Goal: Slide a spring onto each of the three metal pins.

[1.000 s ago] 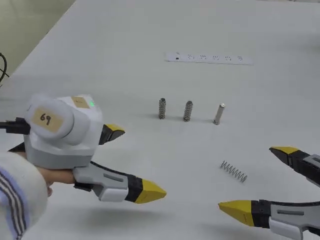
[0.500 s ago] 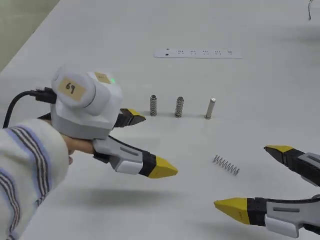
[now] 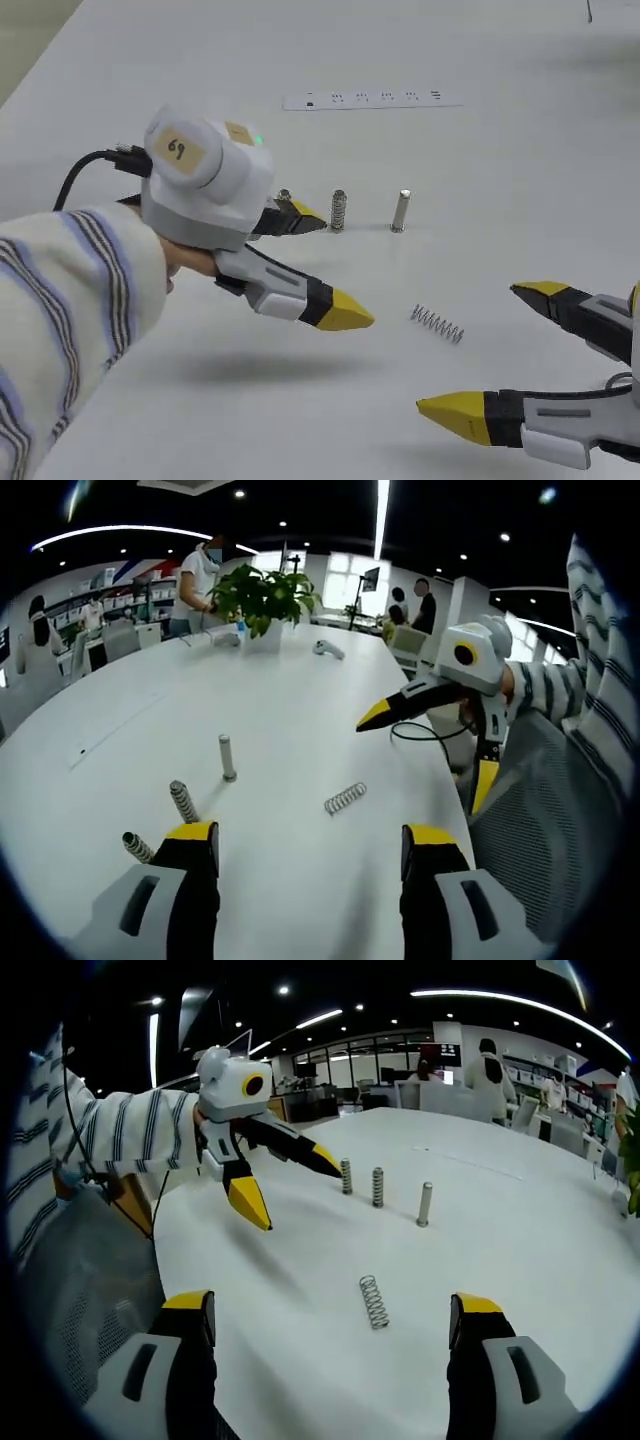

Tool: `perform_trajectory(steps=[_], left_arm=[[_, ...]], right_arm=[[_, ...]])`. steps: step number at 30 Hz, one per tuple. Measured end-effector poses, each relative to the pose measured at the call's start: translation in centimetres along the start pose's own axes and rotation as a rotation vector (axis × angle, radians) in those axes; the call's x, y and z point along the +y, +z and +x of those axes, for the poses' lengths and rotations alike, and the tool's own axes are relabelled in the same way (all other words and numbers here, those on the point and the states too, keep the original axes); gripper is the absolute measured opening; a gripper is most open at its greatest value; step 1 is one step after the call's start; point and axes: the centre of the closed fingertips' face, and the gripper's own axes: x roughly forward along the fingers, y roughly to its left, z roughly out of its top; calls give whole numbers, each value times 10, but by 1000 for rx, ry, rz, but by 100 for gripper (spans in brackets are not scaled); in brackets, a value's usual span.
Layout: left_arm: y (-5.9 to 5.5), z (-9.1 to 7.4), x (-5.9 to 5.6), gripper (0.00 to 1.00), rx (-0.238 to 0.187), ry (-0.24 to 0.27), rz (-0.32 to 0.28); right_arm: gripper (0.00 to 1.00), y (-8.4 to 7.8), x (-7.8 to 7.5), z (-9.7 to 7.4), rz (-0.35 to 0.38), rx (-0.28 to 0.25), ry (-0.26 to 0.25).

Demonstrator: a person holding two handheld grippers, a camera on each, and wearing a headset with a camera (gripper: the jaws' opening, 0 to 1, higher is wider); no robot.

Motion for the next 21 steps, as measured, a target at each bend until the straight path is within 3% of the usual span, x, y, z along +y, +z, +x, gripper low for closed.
perform_trajectory(steps=[7, 10, 21], left_arm=[[6, 17, 2, 65, -4, -34, 11], [9, 24, 0, 65, -16, -64, -12], [0, 48, -9, 55, 47, -118, 46]], right_arm=[[96, -2, 1, -1, 4, 5, 3], [96, -5, 0, -1, 8, 9, 4], [94, -9, 0, -4, 11, 26, 4]])
